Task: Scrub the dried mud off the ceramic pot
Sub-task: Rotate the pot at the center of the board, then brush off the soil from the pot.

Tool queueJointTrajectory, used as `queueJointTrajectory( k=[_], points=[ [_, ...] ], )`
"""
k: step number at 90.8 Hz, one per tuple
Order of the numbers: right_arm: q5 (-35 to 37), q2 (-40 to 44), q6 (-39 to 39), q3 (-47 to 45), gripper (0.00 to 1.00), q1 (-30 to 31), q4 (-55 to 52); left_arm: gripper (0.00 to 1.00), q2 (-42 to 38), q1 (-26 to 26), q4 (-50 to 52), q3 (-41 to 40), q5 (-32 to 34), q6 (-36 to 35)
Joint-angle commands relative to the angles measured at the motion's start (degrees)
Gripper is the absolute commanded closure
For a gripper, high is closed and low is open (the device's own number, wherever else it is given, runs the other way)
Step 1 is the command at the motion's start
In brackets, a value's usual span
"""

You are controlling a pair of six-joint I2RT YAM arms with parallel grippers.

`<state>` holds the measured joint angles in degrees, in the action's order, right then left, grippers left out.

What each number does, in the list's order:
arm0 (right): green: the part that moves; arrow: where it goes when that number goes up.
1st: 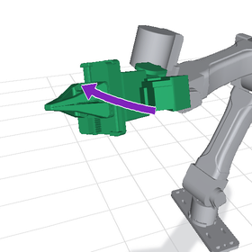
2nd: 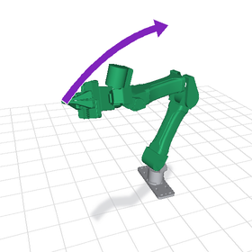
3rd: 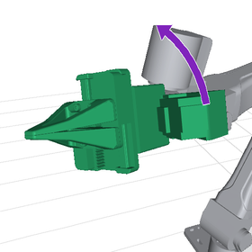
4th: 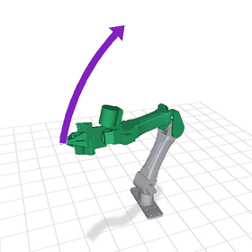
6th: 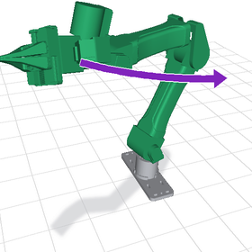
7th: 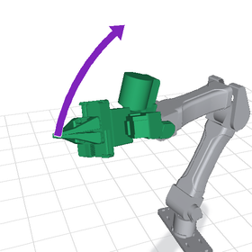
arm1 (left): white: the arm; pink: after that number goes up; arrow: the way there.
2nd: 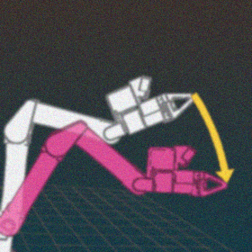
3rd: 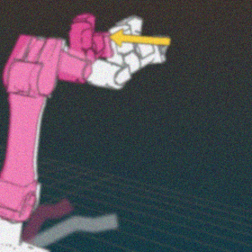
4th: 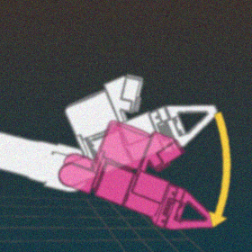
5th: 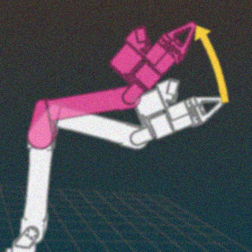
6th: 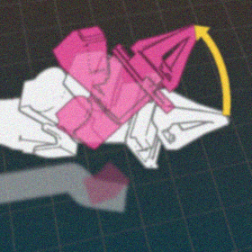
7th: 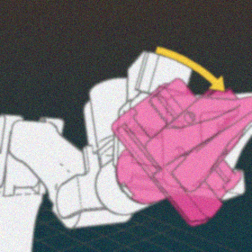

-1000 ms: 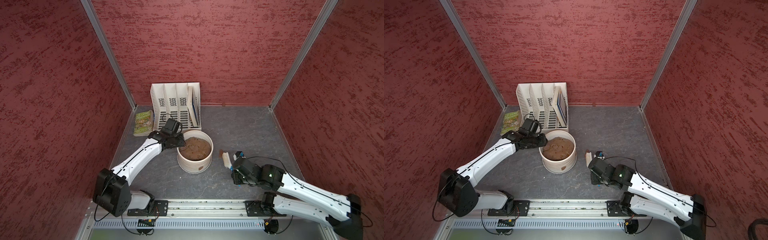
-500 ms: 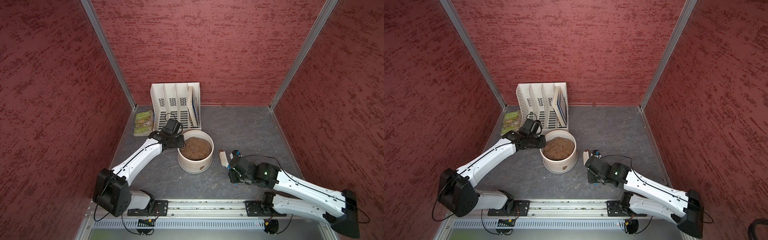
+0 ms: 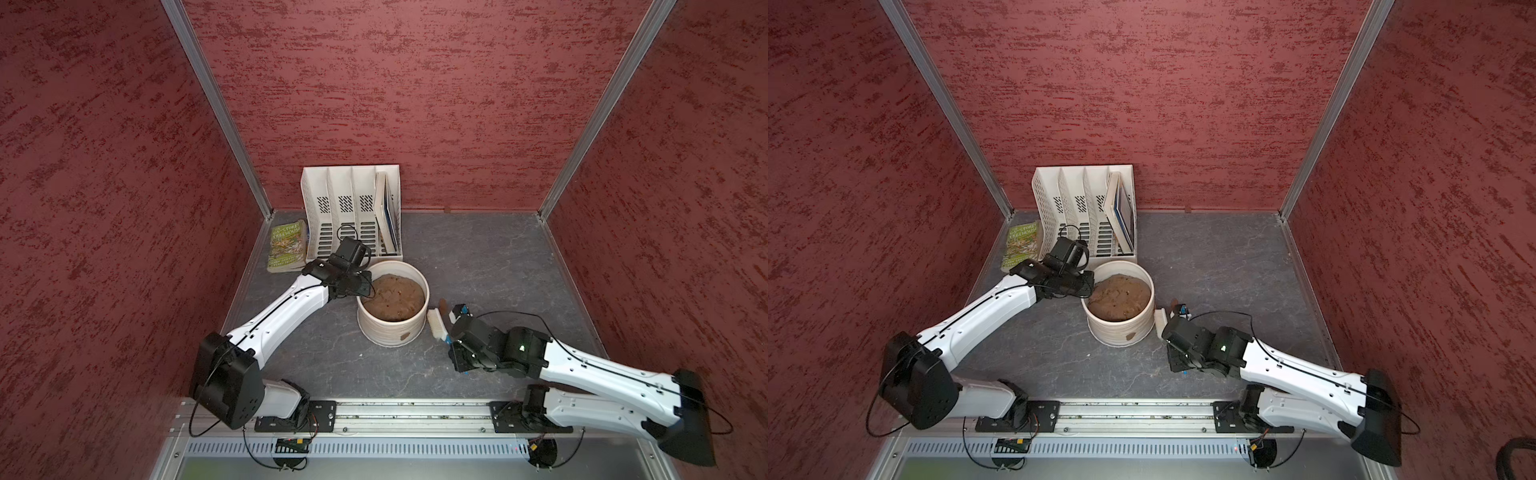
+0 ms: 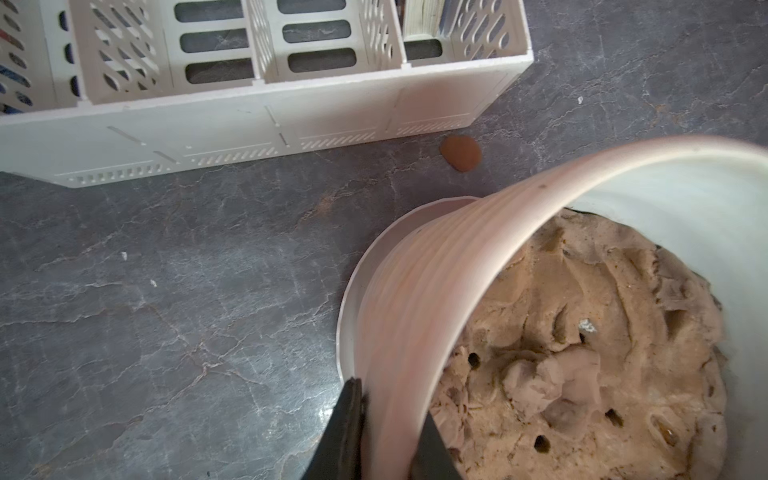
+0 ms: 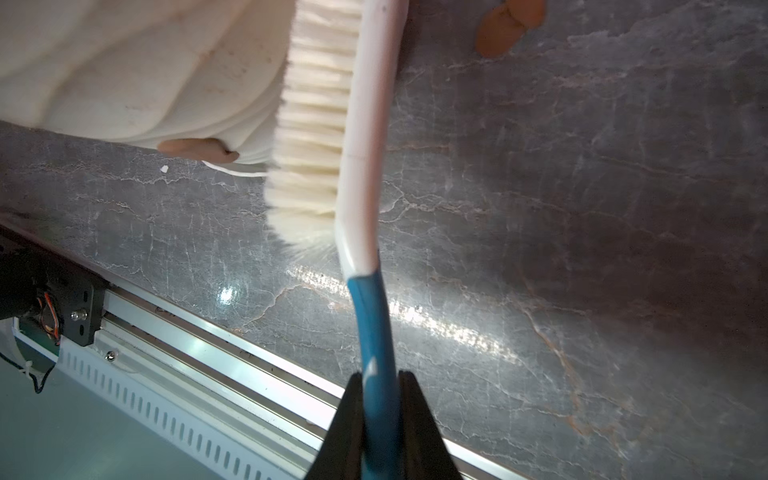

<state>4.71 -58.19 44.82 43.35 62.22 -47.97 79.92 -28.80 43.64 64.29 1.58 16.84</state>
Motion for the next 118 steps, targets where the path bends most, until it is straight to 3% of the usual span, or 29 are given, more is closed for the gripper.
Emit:
queueJointTrajectory(
  k=[1,32,56,81,100,118],
  points=[
    [-0.56,-1.2,-1.03,2.03,1.0,0.71,3.93,1.0,0.53,-2.69,-3.11,1.78,-10.75,0.36],
    [2.68,-8.75,-3.51,7.13,1.0,-2.59,4.61,1.0,0.67,-3.55,-1.94,1.94,-10.55,-0.84],
    [-0.7,-13.37,-7.53,7.63,1.0,-12.91,5.34,1.0,-0.27,-3.34,-1.47,1.05,-9.19,-0.76],
    [-0.54,-16.64,-10.11,7.98,1.0,-18.84,3.74,1.0,-1.45,-2.47,-0.48,0.44,-8.96,-0.48],
    [-0.88,-11.16,-9.17,6.27,1.0,-18.72,1.65,1.0,-5.15,0.37,0.1,-2.95,-11.85,-0.34],
    [-3.56,3.09,-6.04,0.31,1.0,-17.11,2.3,1.0,-11.98,7.18,-0.12,-9.22,-17.65,0.69]
  ],
)
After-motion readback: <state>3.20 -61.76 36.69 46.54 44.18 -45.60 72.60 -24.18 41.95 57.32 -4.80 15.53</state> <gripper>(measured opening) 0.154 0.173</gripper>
